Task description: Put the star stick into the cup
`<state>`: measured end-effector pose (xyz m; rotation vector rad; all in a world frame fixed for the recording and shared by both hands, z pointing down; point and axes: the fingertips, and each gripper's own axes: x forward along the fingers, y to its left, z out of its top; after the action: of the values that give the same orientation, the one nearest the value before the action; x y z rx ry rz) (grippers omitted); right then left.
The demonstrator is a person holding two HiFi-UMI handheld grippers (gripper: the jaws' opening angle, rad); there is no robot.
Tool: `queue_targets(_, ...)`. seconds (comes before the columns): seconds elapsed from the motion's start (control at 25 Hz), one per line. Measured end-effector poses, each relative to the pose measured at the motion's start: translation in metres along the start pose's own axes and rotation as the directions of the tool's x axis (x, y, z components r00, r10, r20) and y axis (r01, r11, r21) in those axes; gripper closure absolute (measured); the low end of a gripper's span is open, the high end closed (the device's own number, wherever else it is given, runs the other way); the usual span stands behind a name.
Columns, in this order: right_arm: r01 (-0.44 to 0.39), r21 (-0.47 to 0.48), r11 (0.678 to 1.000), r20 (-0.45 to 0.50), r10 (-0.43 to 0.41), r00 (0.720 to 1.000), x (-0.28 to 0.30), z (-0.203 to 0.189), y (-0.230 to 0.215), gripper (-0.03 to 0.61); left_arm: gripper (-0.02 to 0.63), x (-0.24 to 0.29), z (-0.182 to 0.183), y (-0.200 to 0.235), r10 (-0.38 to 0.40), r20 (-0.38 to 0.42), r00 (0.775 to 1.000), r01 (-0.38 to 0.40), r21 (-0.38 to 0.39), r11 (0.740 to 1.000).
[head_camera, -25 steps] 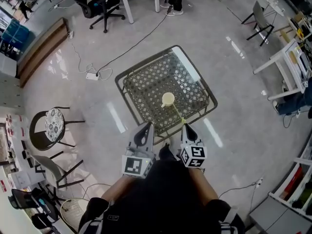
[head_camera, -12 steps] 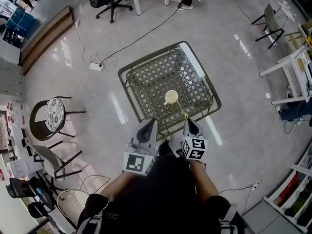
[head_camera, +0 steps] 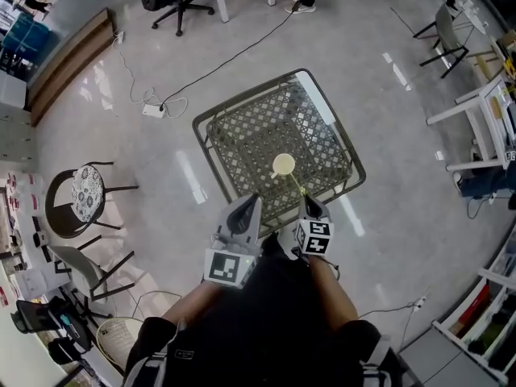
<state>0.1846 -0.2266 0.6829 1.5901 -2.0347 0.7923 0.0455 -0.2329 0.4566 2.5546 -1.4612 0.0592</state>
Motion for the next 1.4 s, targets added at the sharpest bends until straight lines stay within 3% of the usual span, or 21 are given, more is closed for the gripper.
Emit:
queue_targets(0.56, 0.040, 0.002, 0.999, -0.095, -0.039, 0.995, 0.046, -0.017, -0.003, 0.558, 0.597, 0.017, 0.000, 0.023, -0.010, -0.017, 1.000, 0.010, -0.019, 1.000)
queue_targets(1.4, 0.048, -0.035, 0.998, -0.146, -0.053, 0.988, 0.066, -0.038, -0.010, 0.557, 0.597, 0.016, -0.001, 0.026, 0.015, -0.023, 1.000, -0.015, -0.023, 1.000)
